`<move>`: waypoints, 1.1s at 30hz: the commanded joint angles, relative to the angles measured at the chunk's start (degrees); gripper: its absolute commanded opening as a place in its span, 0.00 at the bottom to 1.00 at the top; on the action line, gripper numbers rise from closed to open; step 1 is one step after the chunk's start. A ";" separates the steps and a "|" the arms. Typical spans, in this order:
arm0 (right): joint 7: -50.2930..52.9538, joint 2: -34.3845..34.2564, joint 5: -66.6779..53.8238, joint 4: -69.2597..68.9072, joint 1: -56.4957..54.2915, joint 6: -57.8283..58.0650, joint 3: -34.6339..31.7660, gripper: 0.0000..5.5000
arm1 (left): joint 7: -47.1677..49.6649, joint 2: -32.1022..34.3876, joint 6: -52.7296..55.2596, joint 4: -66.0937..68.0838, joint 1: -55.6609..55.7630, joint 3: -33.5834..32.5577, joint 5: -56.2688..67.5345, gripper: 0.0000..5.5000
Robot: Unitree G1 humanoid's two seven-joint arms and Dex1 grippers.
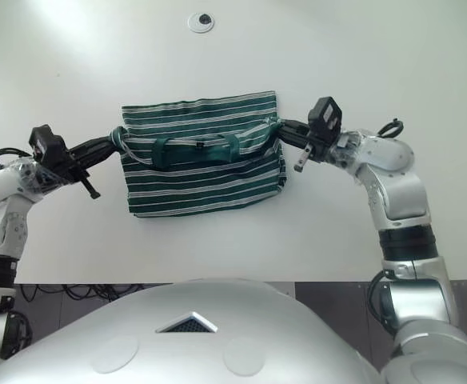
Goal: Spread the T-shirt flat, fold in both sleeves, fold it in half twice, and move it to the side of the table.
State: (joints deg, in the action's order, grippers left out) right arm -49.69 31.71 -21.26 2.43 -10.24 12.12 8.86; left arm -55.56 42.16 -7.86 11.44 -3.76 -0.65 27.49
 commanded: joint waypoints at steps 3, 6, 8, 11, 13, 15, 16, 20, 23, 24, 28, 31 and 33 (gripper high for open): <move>3.35 -3.12 5.03 7.97 -7.03 2.24 0.20 0.01 | 1.48 -2.47 3.35 0.67 5.14 0.92 -5.10 0.00; 4.72 -4.19 6.72 11.35 -8.78 1.85 0.06 0.01 | 3.31 -3.17 5.01 1.11 6.25 0.81 -7.45 0.00; 5.37 -4.78 7.44 13.30 -9.61 2.12 -0.15 0.01 | 4.63 -3.42 6.27 2.59 7.21 0.74 -9.08 0.00; 6.40 -5.94 7.91 17.05 -11.08 3.22 -0.78 0.07 | 5.81 -3.95 8.68 4.83 8.29 0.15 -10.11 0.03; 7.01 -7.35 7.73 19.93 -12.43 3.51 -1.24 0.12 | 5.51 -4.80 10.31 5.65 9.25 -0.19 -9.57 0.08; 8.16 -9.79 7.11 23.68 -14.93 4.24 -2.41 0.17 | 6.37 -6.37 13.62 6.81 11.59 -0.61 -8.60 0.12; 8.87 -11.19 6.73 25.86 -16.55 4.83 -3.24 0.21 | 6.89 -7.23 15.70 7.61 13.05 -0.84 -8.13 0.16; 14.25 -16.16 4.26 38.26 -25.50 6.24 -9.48 0.27 | 12.73 -10.05 26.32 14.38 21.17 -4.68 -5.59 0.27; 16.55 -16.54 4.38 46.21 -29.70 4.15 -12.52 0.27 | 16.94 -10.36 29.05 20.25 25.76 -7.29 -6.02 0.34; 16.66 -16.15 4.89 47.82 -30.13 3.12 -12.85 0.27 | 17.68 -10.25 28.92 21.74 26.55 -7.65 -6.65 0.34; 15.88 -15.01 7.03 50.76 -29.59 -0.83 -12.99 0.27 | 17.98 -10.49 28.41 23.33 26.77 -8.81 -7.03 0.34; 11.36 -14.17 8.28 46.85 -26.01 -6.98 -11.80 0.27 | 14.41 -11.29 25.90 18.33 24.17 -9.44 -5.26 0.34; 3.15 -12.65 9.01 38.87 -20.64 -14.56 -9.32 0.27 | 5.16 -10.82 19.52 6.96 17.90 -7.20 -3.64 0.34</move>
State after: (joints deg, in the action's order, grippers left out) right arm -39.66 16.82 -13.24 48.30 -35.80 4.21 -3.03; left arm -42.51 31.13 17.14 28.27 19.68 -9.72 22.51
